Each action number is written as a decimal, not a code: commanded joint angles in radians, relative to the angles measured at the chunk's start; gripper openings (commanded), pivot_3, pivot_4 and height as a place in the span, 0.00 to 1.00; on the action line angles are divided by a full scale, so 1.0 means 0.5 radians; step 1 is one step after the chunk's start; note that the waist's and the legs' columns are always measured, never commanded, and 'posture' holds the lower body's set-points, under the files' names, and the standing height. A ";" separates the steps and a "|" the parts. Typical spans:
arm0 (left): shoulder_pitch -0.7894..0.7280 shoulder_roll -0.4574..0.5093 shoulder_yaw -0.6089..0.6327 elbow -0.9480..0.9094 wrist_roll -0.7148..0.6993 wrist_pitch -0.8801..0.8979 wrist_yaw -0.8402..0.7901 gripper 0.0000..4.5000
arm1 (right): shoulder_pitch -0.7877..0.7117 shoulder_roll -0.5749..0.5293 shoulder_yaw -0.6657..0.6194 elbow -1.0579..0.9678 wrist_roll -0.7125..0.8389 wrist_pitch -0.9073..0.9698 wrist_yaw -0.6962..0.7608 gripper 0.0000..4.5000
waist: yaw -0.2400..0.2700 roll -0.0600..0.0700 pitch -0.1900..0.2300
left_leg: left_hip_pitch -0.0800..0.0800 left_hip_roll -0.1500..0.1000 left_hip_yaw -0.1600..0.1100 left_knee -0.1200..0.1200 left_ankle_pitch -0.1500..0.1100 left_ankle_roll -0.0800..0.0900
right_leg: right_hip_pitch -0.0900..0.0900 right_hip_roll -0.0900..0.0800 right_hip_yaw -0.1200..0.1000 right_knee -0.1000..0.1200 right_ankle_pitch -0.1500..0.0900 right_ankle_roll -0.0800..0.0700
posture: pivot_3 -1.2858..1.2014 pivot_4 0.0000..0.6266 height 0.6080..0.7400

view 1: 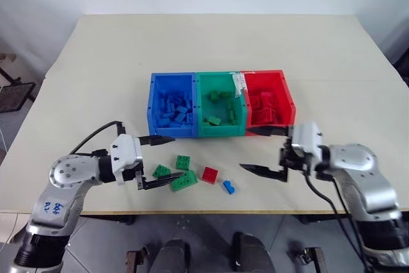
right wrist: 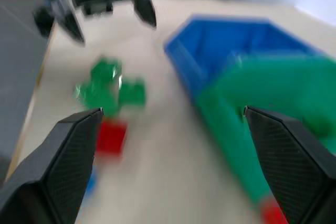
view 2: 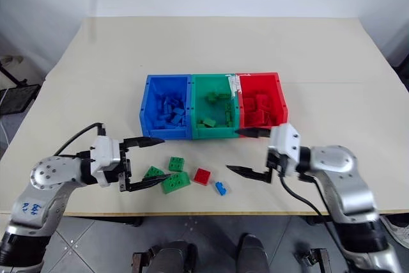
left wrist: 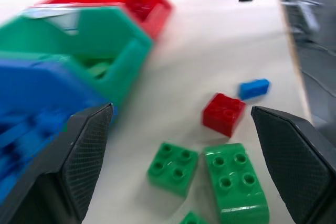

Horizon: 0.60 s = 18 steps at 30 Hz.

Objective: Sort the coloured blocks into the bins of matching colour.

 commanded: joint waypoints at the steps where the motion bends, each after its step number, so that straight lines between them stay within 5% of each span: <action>1: -0.088 -0.008 -0.092 0.085 0.046 -0.110 -0.127 1.00 | 0.247 -0.154 -0.226 0.139 -0.064 -0.317 0.182 1.00 | 0.011 0.000 0.000 | 0.001 0.000 0.003 0.000 0.000 0.001 | 0.000 0.000 0.000 -0.001 0.000 0.000 | 0.52 0.24 1.00; 5: -0.122 -0.019 -0.139 0.116 0.012 -0.108 -0.221 1.00 | 0.428 -0.208 -0.393 0.280 -0.035 -0.434 0.195 1.00 | -0.014 -0.001 0.000 | 0.004 0.002 0.010 0.000 0.000 0.002 | 0.000 0.000 0.002 -0.001 0.001 -0.002 | 0.52 0.24 1.00; 9: -0.117 -0.018 -0.149 0.130 0.029 -0.133 -0.263 1.00 | 0.388 -0.200 -0.292 0.116 -0.025 -0.319 0.121 1.00 | -0.023 -0.001 0.000 | 0.007 0.007 0.013 0.000 0.000 0.001 | 0.000 0.002 0.002 0.000 0.004 -0.006 | 0.52 0.24 1.00; 18: 0.002 0.055 -0.060 0.062 0.025 -0.158 -0.255 1.00 | -0.217 -0.165 0.489 -0.353 -0.258 0.573 -0.139 1.00 | -0.019 -0.001 0.000 | 0.003 0.008 0.010 0.004 0.000 0.001 | -0.003 0.002 0.002 0.000 0.004 -0.007 | 0.52 0.24 1.00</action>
